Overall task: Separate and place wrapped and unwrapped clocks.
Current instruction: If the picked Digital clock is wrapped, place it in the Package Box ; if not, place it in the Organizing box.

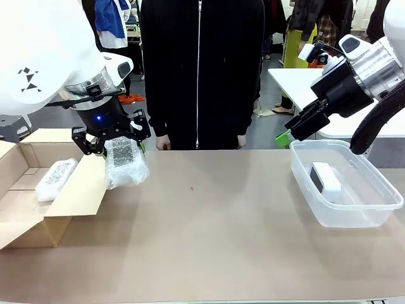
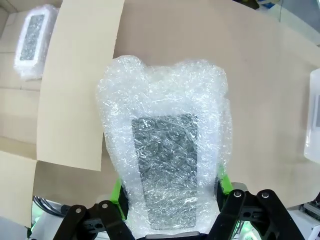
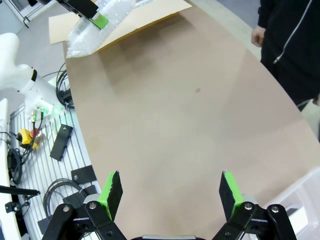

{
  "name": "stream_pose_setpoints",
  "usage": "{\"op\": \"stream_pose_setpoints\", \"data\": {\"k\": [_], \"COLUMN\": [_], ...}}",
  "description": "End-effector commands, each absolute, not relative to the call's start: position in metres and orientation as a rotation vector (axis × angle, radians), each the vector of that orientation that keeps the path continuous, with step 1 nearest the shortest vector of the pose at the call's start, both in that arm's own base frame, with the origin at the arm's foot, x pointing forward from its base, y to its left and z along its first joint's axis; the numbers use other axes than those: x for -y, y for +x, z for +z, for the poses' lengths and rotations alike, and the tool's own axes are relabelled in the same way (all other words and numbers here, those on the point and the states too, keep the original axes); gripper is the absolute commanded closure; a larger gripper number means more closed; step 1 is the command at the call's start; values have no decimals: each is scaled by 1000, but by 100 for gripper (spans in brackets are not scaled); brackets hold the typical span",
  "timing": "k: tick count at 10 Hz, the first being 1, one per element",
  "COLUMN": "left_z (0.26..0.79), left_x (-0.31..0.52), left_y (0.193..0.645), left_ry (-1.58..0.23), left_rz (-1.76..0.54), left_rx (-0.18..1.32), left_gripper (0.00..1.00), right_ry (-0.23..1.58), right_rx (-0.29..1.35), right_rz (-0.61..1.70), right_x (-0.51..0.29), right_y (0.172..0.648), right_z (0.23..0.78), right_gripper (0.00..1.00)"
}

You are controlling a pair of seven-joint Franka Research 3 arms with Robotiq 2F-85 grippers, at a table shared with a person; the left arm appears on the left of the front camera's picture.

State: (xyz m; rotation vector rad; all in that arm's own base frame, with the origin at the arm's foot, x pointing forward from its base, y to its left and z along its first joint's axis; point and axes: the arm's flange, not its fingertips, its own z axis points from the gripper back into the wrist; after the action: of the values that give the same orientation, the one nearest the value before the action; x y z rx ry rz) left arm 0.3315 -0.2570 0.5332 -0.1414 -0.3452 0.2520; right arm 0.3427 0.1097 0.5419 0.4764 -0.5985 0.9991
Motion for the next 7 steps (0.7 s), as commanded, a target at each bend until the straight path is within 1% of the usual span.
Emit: {"op": "stream_pose_setpoints", "data": {"k": [1,7], "left_z": [534,534], "left_x": [257,257], "left_y": [331,331], "left_ry": [-150,-150], "left_rz": [269,269], "left_rx": [349,349], "left_gripper": [44,44], "right_ry": [469,469], "right_rx": [585,585], "right_rz": [1002,1002], "right_x": [-109,-109], "right_y": [343,343], "right_z": [541,541], "right_gripper": [0,0]}}
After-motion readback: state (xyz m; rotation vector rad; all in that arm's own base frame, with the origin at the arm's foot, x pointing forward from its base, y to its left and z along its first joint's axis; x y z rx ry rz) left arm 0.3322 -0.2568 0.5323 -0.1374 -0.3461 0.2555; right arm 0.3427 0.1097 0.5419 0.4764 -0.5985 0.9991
